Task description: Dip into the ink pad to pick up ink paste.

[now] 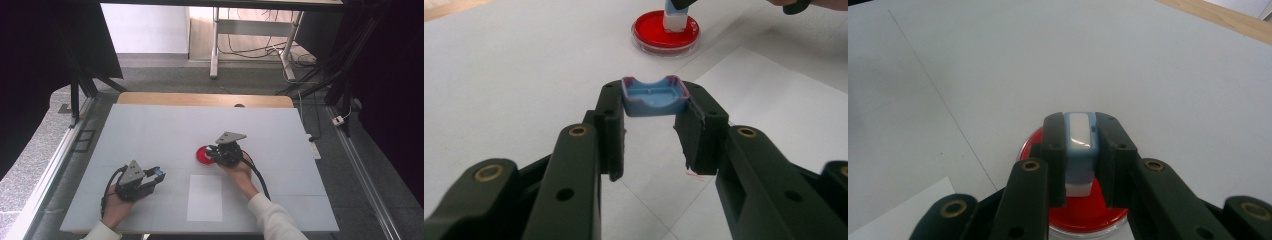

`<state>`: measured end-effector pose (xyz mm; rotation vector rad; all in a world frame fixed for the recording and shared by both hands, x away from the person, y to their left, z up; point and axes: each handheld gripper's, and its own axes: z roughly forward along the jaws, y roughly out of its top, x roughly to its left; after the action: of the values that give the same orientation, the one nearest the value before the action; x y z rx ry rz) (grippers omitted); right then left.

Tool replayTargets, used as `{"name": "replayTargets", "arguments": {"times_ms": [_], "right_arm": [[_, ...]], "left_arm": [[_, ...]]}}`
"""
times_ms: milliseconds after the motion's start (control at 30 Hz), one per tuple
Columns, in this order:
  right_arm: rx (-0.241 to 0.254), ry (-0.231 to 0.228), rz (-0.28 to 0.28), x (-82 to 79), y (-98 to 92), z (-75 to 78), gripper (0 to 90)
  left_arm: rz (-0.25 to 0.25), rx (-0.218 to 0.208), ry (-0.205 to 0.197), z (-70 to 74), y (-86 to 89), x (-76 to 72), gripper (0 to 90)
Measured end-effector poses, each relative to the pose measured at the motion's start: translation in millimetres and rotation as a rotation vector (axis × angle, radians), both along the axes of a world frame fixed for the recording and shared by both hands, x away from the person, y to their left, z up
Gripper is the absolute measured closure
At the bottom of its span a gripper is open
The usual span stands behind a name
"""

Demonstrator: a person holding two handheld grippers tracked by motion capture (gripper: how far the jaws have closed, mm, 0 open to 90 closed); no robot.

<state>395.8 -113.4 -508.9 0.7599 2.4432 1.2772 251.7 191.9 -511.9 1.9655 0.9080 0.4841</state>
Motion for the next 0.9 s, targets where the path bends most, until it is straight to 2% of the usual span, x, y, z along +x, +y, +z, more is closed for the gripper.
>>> {"name": "replayTargets", "arguments": {"times_ms": [467,900], "right_arm": [[0.007,-0.018,-0.007,-1.8,-1.3,5.7,74.8],[0.078,-0.057,-0.030,-3.8,-12.0,27.3,74.8]], "left_arm": [[0.001,0.001,-0.001,0.1,0.1,0.0,64.6],[-0.001,0.003,-0.001,-0.3,-0.5,0.3,64.6]]}}
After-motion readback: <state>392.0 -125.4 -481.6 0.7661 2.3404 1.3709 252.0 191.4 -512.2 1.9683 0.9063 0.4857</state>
